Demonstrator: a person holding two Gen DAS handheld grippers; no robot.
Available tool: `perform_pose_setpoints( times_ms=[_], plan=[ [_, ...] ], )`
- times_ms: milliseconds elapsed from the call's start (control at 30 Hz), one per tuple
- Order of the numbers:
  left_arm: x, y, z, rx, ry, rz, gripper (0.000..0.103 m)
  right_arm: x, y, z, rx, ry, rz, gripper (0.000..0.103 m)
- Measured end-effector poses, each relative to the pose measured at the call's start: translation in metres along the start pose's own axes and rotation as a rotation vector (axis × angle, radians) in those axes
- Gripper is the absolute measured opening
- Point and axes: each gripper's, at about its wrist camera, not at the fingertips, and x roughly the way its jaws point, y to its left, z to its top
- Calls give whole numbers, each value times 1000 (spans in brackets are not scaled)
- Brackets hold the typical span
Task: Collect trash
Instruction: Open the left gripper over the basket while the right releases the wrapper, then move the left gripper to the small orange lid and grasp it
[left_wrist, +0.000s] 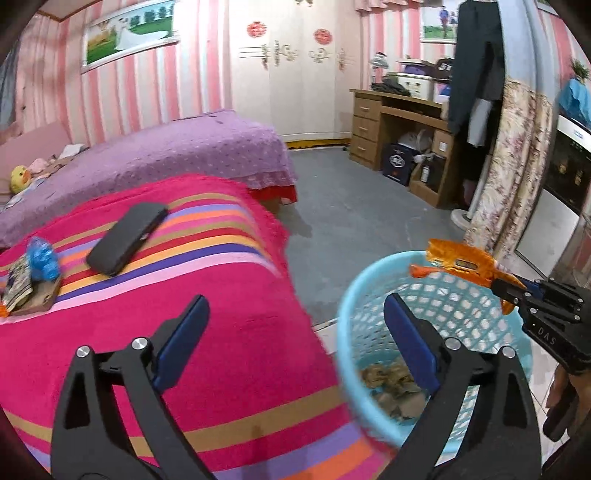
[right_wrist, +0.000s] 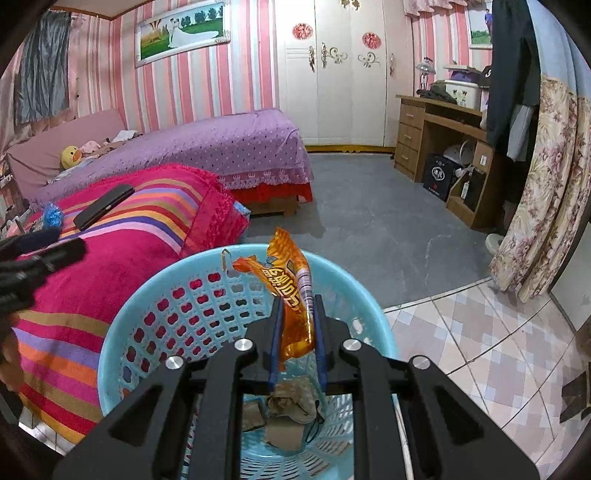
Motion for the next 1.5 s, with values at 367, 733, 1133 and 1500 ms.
perform_pose_setpoints(
  times_ms=[367,733,1133,1500],
  plan=[
    [-27,65,-8,-48,8,81,95,-5,20,14,50,-48,-96,89],
    [-63,160,-10,-99,-12,185,97,-2,123,46,-33,-104,-35,98],
    [-76,288,-26,-215,-19,319,97,12,240,54,-70,-100,84,98],
    [-66,397,-56,-291,56,443,97,37,332,49,-230,-82,147,98]
  ],
)
